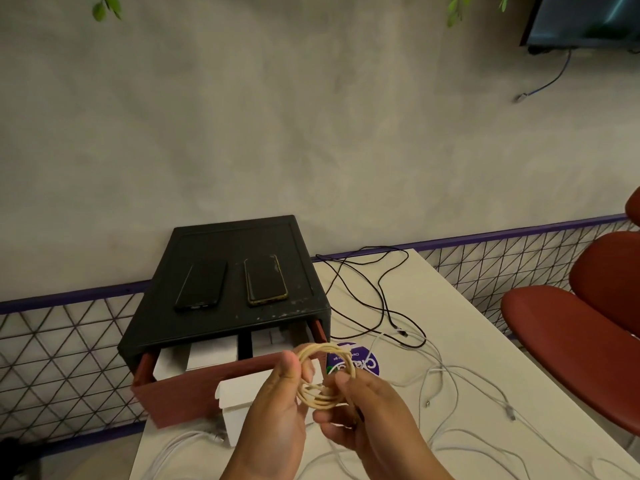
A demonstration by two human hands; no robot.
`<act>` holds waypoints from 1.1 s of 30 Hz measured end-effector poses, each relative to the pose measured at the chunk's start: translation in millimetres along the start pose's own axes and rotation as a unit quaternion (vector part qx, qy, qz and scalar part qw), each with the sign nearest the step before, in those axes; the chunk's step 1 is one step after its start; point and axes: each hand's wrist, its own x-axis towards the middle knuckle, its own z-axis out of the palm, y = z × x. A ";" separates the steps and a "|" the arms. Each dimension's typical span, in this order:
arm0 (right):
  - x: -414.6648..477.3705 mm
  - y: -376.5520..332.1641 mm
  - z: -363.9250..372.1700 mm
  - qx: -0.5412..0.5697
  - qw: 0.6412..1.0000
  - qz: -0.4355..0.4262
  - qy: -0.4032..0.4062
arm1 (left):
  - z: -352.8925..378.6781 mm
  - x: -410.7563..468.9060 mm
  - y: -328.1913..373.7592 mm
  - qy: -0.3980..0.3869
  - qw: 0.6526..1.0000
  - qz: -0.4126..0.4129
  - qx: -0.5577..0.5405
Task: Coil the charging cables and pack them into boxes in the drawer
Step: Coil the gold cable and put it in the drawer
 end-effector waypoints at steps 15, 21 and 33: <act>24.8 43.8 -12.4 -0.071 0.994 -0.037 0.071 | -28.1 22.2 -45.0 0.185 0.969 -0.159 0.035; 49.4 67.0 -30.3 -0.221 0.968 -0.017 0.113 | -47.9 20.7 -69.0 0.121 0.946 -0.105 0.282; 71.7 87.5 -57.0 -0.299 0.943 0.033 0.140 | -154.8 66.3 -69.2 0.220 0.746 0.042 0.627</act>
